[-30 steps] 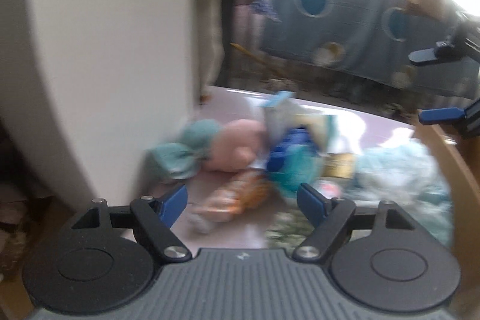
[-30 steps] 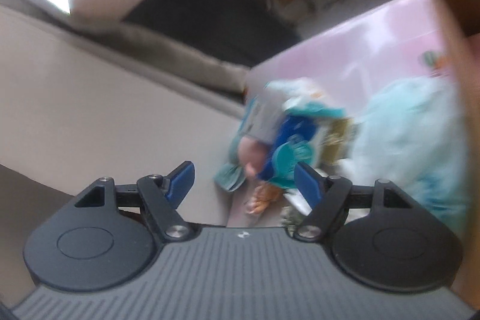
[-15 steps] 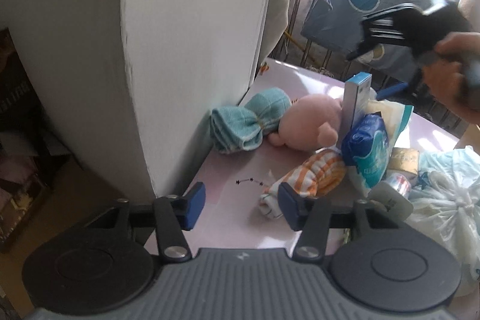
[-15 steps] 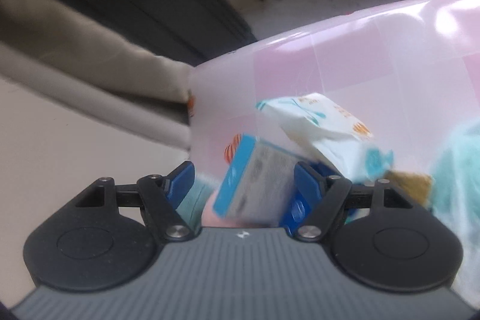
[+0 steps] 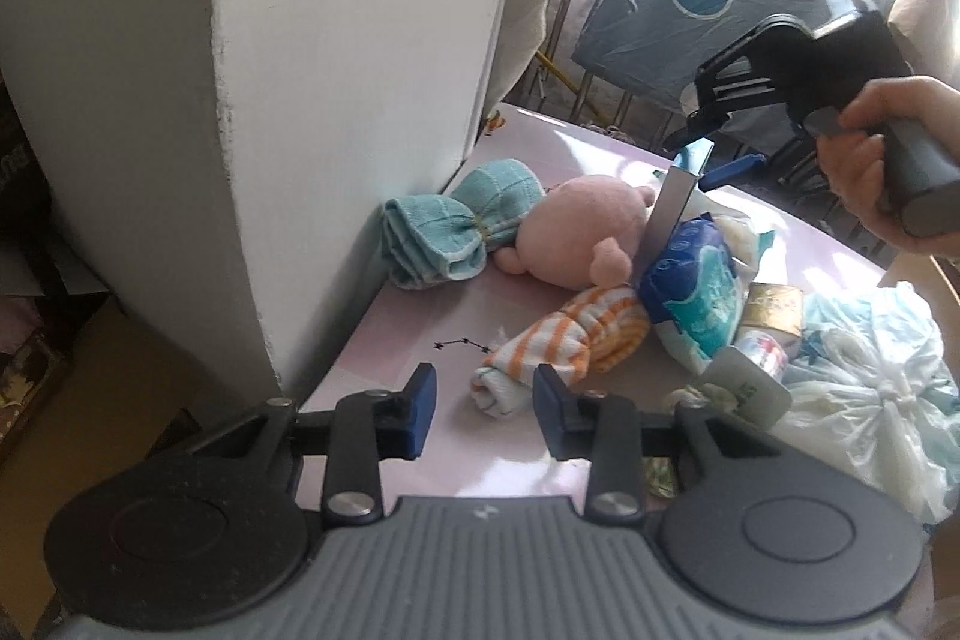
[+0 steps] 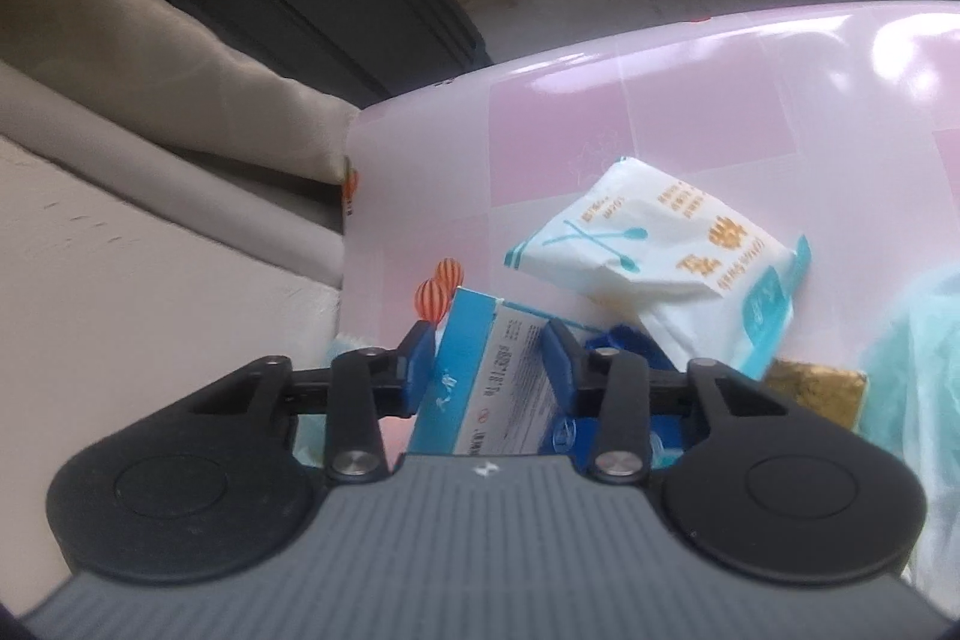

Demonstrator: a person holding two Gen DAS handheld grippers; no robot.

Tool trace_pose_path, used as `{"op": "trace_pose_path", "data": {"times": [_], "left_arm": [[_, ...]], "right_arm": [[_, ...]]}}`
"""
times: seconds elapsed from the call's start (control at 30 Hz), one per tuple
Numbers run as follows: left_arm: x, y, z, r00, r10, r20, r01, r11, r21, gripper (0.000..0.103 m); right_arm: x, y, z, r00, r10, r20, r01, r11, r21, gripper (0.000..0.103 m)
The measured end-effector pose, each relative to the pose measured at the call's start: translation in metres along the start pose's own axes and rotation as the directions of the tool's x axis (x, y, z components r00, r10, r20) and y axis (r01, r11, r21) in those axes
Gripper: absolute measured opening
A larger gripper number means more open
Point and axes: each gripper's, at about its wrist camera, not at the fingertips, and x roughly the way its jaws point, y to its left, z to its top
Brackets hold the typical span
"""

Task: Organize soft objects
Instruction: 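Move the right gripper back and grasp the blue bandage box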

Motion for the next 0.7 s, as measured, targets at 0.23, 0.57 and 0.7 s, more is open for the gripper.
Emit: {"op": "trace_pose_path", "data": {"times": [0.23, 0.57, 0.7], "left_arm": [[-0.005, -0.001, -0.007, 0.997, -0.071, -0.032, 0.070, 0.997, -0.020, 0.035], [-0.001, -0.012, -0.020, 0.960, -0.248, -0.134, 0.242, 0.969, -0.054, 0.033], [0.004, -0.021, -0.025, 0.946, -0.276, -0.169, 0.273, 0.961, -0.040, 0.033]], "right_arm": [[-0.052, -0.048, -0.035, 0.984, 0.169, 0.047, -0.173, 0.982, 0.081, 0.022], [-0.079, -0.151, -0.160, 0.937, 0.350, -0.016, -0.337, 0.913, 0.231, 0.024], [-0.085, -0.158, -0.183, 0.940, 0.326, -0.101, -0.305, 0.935, 0.179, 0.034]]}}
